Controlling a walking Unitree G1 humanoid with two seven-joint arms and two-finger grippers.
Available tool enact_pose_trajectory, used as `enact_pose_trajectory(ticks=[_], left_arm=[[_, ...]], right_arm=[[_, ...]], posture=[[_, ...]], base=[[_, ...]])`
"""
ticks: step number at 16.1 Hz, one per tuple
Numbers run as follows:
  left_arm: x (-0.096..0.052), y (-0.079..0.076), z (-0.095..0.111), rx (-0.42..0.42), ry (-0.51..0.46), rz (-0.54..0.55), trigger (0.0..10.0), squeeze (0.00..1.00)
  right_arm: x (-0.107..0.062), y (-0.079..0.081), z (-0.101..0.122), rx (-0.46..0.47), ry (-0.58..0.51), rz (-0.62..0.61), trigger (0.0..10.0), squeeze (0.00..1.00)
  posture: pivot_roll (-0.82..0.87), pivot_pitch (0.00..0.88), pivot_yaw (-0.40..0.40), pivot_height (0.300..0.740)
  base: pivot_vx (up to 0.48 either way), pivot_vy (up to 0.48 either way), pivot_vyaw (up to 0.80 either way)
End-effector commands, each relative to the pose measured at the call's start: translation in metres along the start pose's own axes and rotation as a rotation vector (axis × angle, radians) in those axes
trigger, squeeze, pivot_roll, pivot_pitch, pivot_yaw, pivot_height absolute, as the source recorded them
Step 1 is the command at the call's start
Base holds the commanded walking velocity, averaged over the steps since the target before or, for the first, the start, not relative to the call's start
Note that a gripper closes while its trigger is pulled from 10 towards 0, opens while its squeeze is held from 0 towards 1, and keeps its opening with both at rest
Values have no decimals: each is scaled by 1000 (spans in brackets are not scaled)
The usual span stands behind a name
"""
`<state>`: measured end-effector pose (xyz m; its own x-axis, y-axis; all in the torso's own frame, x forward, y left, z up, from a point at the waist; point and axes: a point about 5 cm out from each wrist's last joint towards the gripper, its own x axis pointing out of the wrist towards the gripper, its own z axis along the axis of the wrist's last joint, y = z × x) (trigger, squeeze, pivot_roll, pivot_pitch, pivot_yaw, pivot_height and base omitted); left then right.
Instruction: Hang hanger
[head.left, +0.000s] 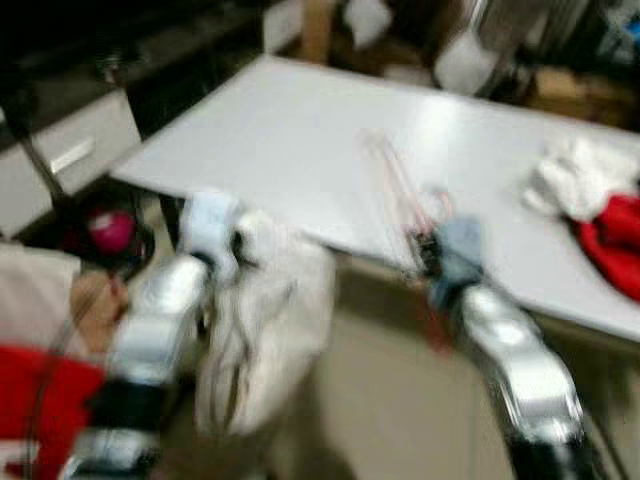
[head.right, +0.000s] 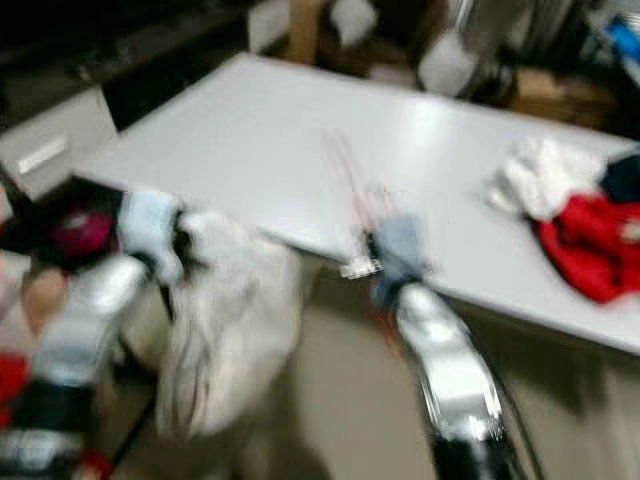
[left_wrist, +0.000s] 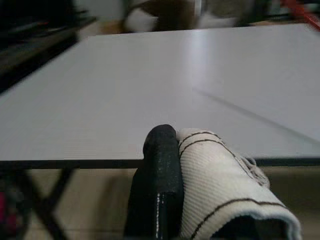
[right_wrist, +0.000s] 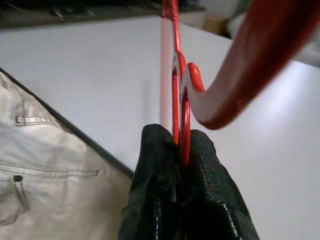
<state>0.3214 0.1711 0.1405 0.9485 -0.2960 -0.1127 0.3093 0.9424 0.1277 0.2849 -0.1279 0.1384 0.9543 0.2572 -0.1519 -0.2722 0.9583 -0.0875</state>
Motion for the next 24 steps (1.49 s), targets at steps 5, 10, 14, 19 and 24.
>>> enact_pose_trajectory(ticks=[5,10,14,19,24], left_arm=[[6,-5,22,32,-98,-27,10000,0],[8,-5,23,33,-102,-27,10000,0],[9,-4,24,37,-108,-25,10000,0],[10,15,37,46,-137,7,10000,0],[40,51,91,105,-199,59,10000,0]], right_arm=[[-3,-15,-1,-2,-8,-48,10000,0],[-2,-14,1,3,-33,-41,10000,0],[-2,-13,2,16,-32,-14,10000,0],[-3,-14,6,2,-55,-5,10000,0],[0,-20,13,21,-86,-43,10000,0]], posture=[[-94,0,-12,740],[-96,0,-8,740],[-99,0,-6,740],[-95,0,-11,740],[-87,0,-11,740]], base=[[408,0,0],[408,0,0],[409,0,-583],[409,0,0],[406,0,0]])
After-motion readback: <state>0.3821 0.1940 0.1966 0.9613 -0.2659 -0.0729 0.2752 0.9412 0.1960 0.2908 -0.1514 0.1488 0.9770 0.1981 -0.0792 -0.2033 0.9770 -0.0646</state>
